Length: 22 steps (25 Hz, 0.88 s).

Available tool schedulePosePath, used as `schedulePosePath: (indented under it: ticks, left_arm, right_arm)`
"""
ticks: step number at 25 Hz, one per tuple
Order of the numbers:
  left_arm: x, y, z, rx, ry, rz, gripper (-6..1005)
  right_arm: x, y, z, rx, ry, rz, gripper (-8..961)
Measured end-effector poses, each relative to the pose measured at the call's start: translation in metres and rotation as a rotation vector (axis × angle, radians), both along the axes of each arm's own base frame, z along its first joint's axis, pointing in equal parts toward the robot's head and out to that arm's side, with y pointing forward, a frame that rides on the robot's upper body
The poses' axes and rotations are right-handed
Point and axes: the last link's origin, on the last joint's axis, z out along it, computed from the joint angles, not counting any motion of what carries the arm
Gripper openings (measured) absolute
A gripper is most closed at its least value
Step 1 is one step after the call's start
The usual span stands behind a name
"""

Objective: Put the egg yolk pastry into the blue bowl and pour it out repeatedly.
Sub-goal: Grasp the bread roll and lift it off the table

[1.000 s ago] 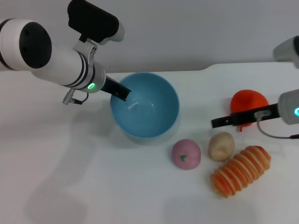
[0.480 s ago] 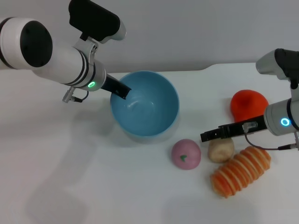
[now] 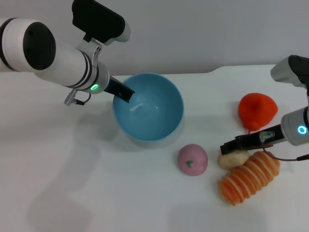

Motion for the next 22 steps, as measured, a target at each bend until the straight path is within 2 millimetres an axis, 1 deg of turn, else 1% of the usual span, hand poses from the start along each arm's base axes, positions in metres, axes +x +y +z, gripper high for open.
schedulePosePath:
  ticks: [3,6,11,14,16,19,22]
  left_arm:
    - [0.0,0.0,0.0,0.0,0.0,0.0,0]
    - [0.0,0.0,0.0,0.001,-0.001,-0.001,0]
    - [0.0,0.0,0.0,0.0,-0.001,-0.001,0]
    - [0.0,0.0,-0.001,0.0,-0.001,0.0,0]
    - [0.0,0.0,-0.001,-0.001,-0.001,0.001,-1]
    - [-0.001,-0.001,-0.001,-0.002,0.0,0.002,-1]
    - [-0.001,-0.002,-0.002,-0.006,0.001,0.004,-1]
  right_arm:
    - [-0.001,0.001,0.001,0.005,-0.006,0.014,434]
    - [-0.004,0.003,0.003,0.018,-0.011,0.05,351]
    - [-0.016,0.008,0.013,0.05,-0.015,0.114,327]
    - [-0.031,0.012,0.021,0.049,-0.011,0.169,312]
    - [-0.035,0.013,0.023,0.049,-0.012,0.183,302]
    - [-0.052,0.017,0.029,0.047,-0.018,0.248,283]
    - [-0.074,0.022,0.034,0.055,-0.015,0.323,264]
